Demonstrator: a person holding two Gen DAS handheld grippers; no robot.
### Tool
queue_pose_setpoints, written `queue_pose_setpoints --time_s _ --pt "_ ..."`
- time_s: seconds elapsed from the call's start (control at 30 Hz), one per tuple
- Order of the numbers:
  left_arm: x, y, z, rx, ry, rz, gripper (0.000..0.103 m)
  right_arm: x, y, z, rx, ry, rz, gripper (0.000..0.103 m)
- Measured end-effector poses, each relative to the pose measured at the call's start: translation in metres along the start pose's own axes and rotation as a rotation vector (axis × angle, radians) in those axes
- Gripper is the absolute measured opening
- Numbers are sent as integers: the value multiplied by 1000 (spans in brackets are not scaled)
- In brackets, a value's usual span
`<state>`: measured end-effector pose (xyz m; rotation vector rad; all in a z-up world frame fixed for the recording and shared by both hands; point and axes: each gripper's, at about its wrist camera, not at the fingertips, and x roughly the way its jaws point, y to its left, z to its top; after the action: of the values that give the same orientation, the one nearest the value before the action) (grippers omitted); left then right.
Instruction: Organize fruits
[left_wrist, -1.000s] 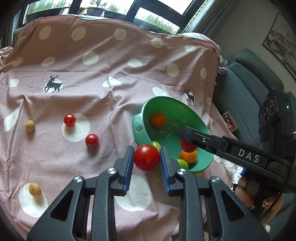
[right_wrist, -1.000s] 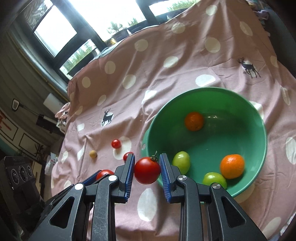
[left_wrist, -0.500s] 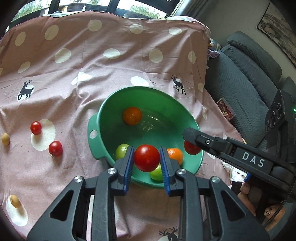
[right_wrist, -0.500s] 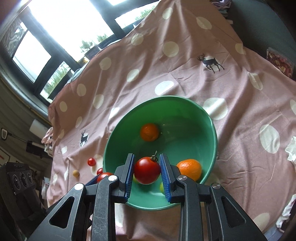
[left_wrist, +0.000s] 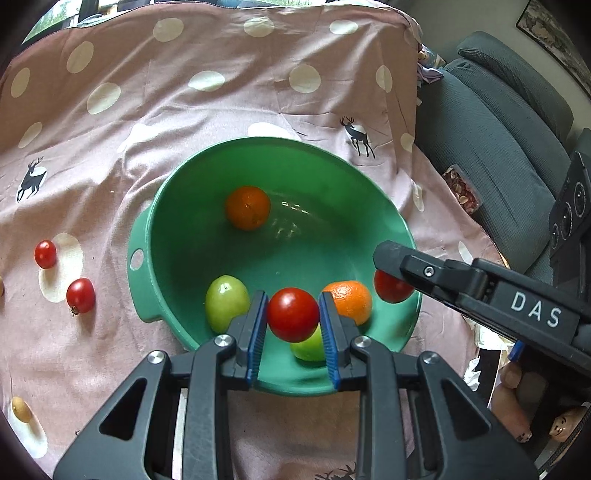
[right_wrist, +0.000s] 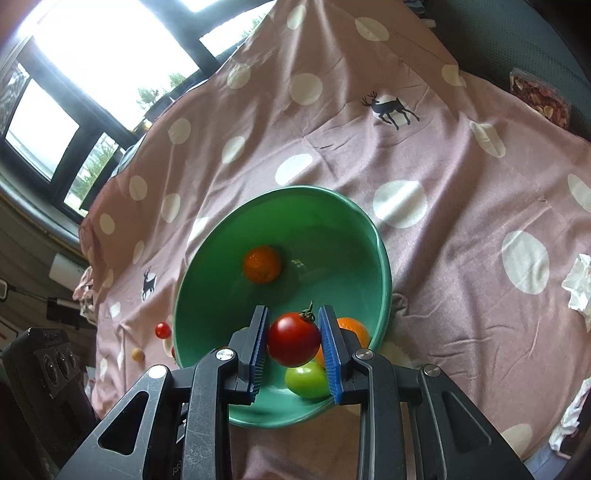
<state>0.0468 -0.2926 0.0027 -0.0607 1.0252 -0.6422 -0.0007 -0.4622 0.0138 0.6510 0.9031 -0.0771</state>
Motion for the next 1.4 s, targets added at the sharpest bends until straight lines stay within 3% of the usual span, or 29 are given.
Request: queue_pose_setpoints --time_s 0.47,0.73,0.87,0.93,1.23,1.4 --pt "10 -10 -3 44 4 38 28 6 -6 2 13 14 -40 29" --pt "-30 3 -7 26 -81 33 64 5 -3 2 22 9 -50 29" --pt "-63 25 -13 -14 -140 58 74 1 9 -1 -1 -4 -28 31" --pt "-77 39 -17 -35 -153 92 79 -1 17 -2 -19 -14 -11 40" --pt "-135 119 -44 -152 -174 254 79 4 59 -13 -97 -8 60 45" --pt "-145 170 -70 -246 -118 325 74 18 93 -27 -180 22 71 45"
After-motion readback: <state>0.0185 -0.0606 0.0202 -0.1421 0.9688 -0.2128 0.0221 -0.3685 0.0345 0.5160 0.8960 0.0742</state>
